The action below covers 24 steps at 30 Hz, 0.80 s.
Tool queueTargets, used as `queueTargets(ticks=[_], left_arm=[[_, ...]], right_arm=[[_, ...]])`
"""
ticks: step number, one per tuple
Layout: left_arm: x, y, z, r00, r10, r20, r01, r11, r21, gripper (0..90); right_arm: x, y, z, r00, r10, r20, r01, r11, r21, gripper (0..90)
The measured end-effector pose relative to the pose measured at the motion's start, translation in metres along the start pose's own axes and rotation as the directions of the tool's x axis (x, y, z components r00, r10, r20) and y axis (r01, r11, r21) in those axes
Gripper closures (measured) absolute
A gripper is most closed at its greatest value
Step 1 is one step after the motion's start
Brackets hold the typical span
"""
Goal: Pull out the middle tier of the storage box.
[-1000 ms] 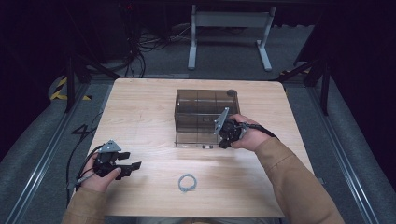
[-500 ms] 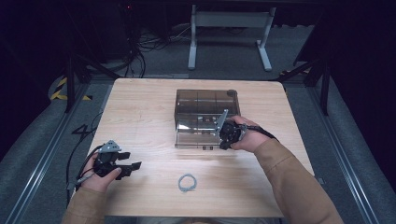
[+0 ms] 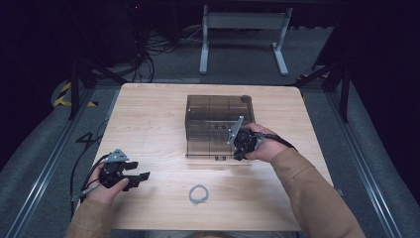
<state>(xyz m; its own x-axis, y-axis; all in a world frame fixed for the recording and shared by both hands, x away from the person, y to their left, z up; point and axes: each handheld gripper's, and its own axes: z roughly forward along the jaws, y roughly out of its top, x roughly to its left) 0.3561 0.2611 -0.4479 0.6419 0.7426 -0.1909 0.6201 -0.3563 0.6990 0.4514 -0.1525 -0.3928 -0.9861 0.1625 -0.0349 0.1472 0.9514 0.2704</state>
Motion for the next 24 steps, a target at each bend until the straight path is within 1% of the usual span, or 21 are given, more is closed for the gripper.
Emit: queueTargets(ticks=[3, 10, 12, 13, 17, 18, 20, 22, 23, 24], left_arm=[[0.0, 0.0, 0.0, 1.0, 0.0, 0.001, 0.0, 1.0, 0.0, 33.3], [0.0, 0.0, 0.0, 1.0, 0.002, 0.005, -0.002, 1.0, 0.006, 33.3], [0.0, 0.0, 0.0, 1.0, 0.001, 0.004, -0.001, 1.0, 0.001, 33.3], [0.0, 0.001, 0.0, 1.0, 0.001, 0.002, -0.001, 1.0, 0.003, 33.3], [0.0, 0.001, 0.001, 1.0, 0.002, 0.004, -0.002, 1.0, -0.001, 33.4], [0.0, 0.001, 0.001, 1.0, 0.002, 0.004, -0.002, 1.0, -0.002, 33.4], [0.0, 0.002, 0.001, 1.0, 0.004, 0.002, -0.004, 1.0, 0.0, 33.3], [0.0, 0.002, 0.002, 1.0, 0.004, 0.006, -0.004, 1.0, -0.001, 33.3], [0.0, 0.002, 0.002, 1.0, 0.003, 0.008, -0.003, 1.0, 0.001, 33.4], [0.0, 0.003, 0.002, 1.0, 0.006, 0.005, -0.006, 1.0, -0.002, 33.3]], right_arm=[[0.0, -0.001, -0.001, 0.9999, -0.003, 0.01, 0.003, 1.0, -0.011, 78.0], [0.002, -0.002, -0.006, 0.9998, 0.013, 0.016, -0.012, 0.999, -0.03, 76.2], [0.002, -0.002, -0.008, 0.9997, 0.003, 0.023, -0.002, 0.999, -0.044, 76.2], [0.003, -0.001, -0.01, 0.9997, 0.008, 0.023, -0.007, 0.999, -0.051, 76.2], [0.004, -0.001, -0.013, 0.9993, -0.004, 0.038, 0.007, 0.998, -0.067, 76.0], [0.005, -0.001, -0.015, 0.9993, 0.005, 0.036, -0.002, 0.998, -0.066, 75.7], [0.006, -0.001, -0.017, 0.9989, 0.008, 0.045, -0.005, 0.997, -0.078, 74.9], [0.008, -0.001, -0.02, 0.9986, 0.029, 0.044, -0.026, 0.996, -0.085, 73.1], [0.009, -0.001, -0.021, 0.9984, 0.023, 0.051, -0.017, 0.995, -0.1, 72.0], [0.01, -0.001, -0.022, 0.9981, 0.029, 0.055, -0.023, 0.994, -0.108, 70.3]])
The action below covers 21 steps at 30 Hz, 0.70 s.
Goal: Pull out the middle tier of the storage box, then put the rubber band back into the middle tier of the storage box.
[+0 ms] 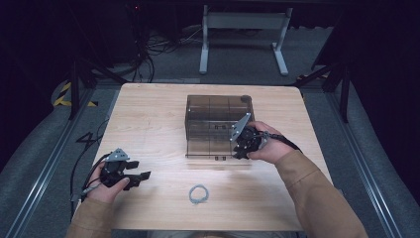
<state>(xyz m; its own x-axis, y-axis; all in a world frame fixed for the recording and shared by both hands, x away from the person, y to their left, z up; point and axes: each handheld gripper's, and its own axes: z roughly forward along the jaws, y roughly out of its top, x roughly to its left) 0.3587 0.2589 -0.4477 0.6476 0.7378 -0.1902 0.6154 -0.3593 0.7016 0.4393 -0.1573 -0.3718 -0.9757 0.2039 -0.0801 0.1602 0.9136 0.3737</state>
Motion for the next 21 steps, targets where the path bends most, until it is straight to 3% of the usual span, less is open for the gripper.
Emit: queueTargets(ticks=[2, 4, 7, 10, 21], left_arm=[[0.0, 0.0, 0.0, 1.0, 0.003, 0.001, -0.003, 1.0, 0.002, 33.3], [0.0, 0.001, 0.0, 1.0, 0.004, 0.0, -0.004, 1.0, 0.004, 33.3], [0.0, 0.0, 0.0, 1.0, 0.003, 0.001, -0.003, 1.0, 0.003, 33.3], [0.0, 0.001, 0.0, 1.0, 0.002, 0.001, -0.002, 1.0, 0.001, 33.3], [-0.001, 0.001, 0.0, 1.0, 0.001, 0.0, -0.001, 1.0, 0.003, 33.4]], right_arm=[[0.004, 0.002, -0.003, 0.9998, 0.021, 0.003, -0.021, 1.0, -0.013, 68.4], [0.006, 0.003, -0.004, 1.0, 0.001, 0.006, -0.001, 1.0, -0.025, 68.1], [0.01, 0.005, -0.006, 0.9997, 0.023, 0.004, -0.023, 0.999, -0.03, 66.9], [0.013, 0.008, -0.007, 0.9999, 0.008, 0.011, -0.007, 0.999, -0.046, 66.1], [0.028, 0.017, -0.008, 0.999, 0.044, 0.0, -0.044, 0.995, -0.086, 64.4]])
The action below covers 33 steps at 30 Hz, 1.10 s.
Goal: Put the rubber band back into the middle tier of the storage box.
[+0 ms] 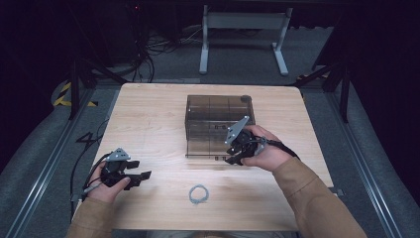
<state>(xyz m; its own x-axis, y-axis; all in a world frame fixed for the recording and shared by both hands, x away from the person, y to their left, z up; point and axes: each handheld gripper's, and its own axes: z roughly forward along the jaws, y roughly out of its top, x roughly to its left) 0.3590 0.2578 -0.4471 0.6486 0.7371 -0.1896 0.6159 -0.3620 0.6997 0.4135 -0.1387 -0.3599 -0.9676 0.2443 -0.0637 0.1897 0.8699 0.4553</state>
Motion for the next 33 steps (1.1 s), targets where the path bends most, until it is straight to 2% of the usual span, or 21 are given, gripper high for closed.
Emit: queueTargets(ticks=[3, 5, 9, 10, 17, 22, 33], left_arm=[[0.0, 0.0, 0.0, 1.0, 0.0, -0.002, 0.0, 1.0, -0.001, 33.3], [0.0, 0.0, -0.001, 1.0, -0.001, 0.0, 0.001, 1.0, -0.002, 33.3], [0.001, -0.001, -0.002, 1.0, -0.002, 0.001, 0.002, 1.0, -0.001, 33.4], [0.001, -0.001, -0.001, 1.0, -0.002, 0.002, 0.002, 1.0, -0.003, 33.4], [0.001, -0.001, -0.002, 1.0, -0.007, 0.003, 0.007, 1.0, -0.005, 33.4], [0.0, -0.001, -0.002, 1.0, -0.006, -0.001, 0.006, 1.0, -0.005, 33.4], [0.0, -0.001, -0.002, 1.0, -0.005, -0.002, 0.005, 1.0, -0.005, 33.4]], right_arm=[[0.005, 0.002, 0.002, 0.9999, 0.01, -0.009, -0.01, 1.0, -0.005, 64.0], [0.008, 0.004, 0.007, 1.0, -0.001, -0.01, 0.001, 1.0, -0.012, 63.7], [0.018, 0.009, 0.015, 0.9994, 0.011, -0.031, -0.011, 1.0, 0.001, 63.2], [0.02, 0.011, 0.018, 0.9991, -0.008, -0.041, 0.008, 1.0, -0.004, 63.1], [0.038, 0.022, 0.034, 0.9972, -0.013, -0.073, 0.014, 1.0, 0.008, 62.8], [0.05, 0.028, 0.043, 0.9943, -0.049, -0.094, 0.05, 0.999, 0.002, 63.1], [0.067, 0.035, 0.058, 0.9877, -0.084, -0.132, 0.085, 0.996, 0.005, 64.6]])
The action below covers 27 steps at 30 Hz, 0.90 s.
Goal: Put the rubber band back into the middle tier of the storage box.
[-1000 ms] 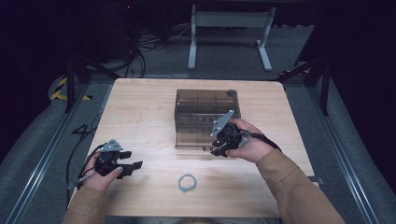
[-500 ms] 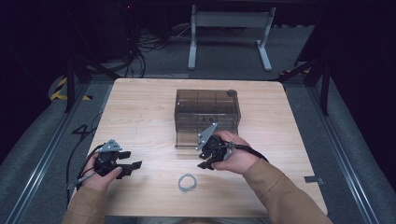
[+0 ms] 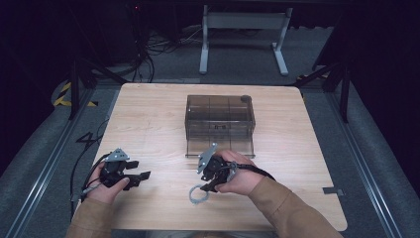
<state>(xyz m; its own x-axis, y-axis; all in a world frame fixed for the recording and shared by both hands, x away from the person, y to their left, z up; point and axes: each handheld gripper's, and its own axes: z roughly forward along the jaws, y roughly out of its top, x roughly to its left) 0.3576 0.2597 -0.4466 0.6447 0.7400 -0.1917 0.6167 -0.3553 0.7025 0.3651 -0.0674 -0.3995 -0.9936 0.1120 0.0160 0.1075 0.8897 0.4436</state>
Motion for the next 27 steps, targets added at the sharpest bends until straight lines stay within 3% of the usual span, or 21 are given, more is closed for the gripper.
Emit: queueTargets(ticks=[27], left_arm=[[0.0, 0.0, 0.0, 1.0, -0.001, 0.001, 0.001, 1.0, 0.0, 33.3]], right_arm=[[0.016, 0.001, 0.035, 0.9955, -0.041, -0.085, 0.045, 0.998, 0.049, 69.1]])
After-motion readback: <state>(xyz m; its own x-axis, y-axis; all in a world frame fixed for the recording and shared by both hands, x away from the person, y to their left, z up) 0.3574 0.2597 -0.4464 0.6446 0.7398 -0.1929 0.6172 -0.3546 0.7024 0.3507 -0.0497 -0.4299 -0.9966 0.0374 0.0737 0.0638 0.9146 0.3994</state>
